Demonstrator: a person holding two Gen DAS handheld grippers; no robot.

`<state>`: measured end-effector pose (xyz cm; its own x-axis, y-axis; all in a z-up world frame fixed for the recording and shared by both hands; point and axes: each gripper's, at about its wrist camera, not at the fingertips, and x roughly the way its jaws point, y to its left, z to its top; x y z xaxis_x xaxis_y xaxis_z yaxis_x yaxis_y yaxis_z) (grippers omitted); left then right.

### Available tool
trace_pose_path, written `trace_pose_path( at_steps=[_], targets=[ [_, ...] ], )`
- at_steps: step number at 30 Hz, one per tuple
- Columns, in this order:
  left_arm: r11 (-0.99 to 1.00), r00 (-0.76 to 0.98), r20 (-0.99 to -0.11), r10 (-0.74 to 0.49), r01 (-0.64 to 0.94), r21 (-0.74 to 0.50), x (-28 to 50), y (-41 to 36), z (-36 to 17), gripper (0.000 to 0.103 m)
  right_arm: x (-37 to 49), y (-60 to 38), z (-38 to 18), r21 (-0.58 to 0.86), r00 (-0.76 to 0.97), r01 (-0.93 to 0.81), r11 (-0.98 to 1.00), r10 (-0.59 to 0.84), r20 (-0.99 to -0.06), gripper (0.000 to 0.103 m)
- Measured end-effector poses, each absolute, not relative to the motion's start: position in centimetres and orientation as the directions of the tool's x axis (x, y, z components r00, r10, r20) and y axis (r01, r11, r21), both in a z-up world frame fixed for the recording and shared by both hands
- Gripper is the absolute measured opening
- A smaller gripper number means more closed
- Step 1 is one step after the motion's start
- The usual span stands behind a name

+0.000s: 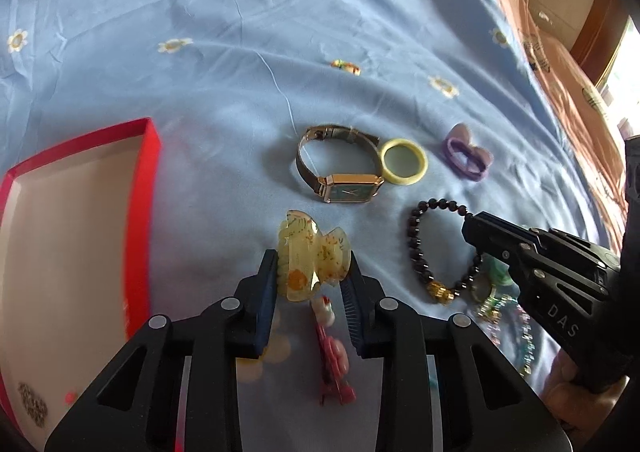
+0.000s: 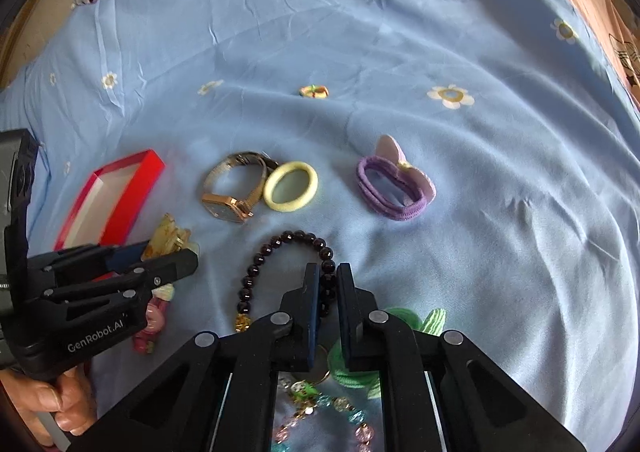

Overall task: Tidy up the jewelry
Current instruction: 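Grasp the yellow hair clip with the left tool while the right tool grasps the black bead bracelet, then carry the yellow clip and black bracelet into the red box and release both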

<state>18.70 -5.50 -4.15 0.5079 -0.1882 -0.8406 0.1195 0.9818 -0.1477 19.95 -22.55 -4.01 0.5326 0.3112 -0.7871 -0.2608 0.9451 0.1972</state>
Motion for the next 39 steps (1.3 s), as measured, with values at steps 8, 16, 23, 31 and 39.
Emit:
trace_pose_path(
  at_steps=[8,16,23,31,39],
  targets=[
    [0.976,0.567,-0.795,-0.214,0.091,-0.198,14.8,-3.6,-0.1,0.028,17.7,-22.2,-0.2,0.231,0.582,-0.315,0.92,0.38,-0.719,0.008],
    [0.971,0.611,-0.76,-0.22,0.067,-0.228,11.3,0.0,2.5,0.028,16.1,-20.3,2.9,0.264,0.595,-0.376,0.888,0.45,-0.666,0.008],
    [0.972,0.645,-0.739,-0.193,0.021,-0.236,9.8,3.9,3.2,0.028,14.9,-17.3,3.6,0.31,0.553,-0.437,0.845,0.524,-0.648,0.008],
    [0.969,0.645,-0.751,-0.141,-0.063,-0.237,9.1,8.9,2.0,0.028,14.4,-12.5,3.6,0.345,0.494,-0.508,0.789,0.595,-0.634,0.008],
    [0.969,0.628,-0.772,-0.097,-0.118,-0.217,9.4,13.1,0.3,0.028,14.1,-7.6,3.3,0.358,0.443,-0.563,0.745,0.638,-0.63,0.008]
  ],
)
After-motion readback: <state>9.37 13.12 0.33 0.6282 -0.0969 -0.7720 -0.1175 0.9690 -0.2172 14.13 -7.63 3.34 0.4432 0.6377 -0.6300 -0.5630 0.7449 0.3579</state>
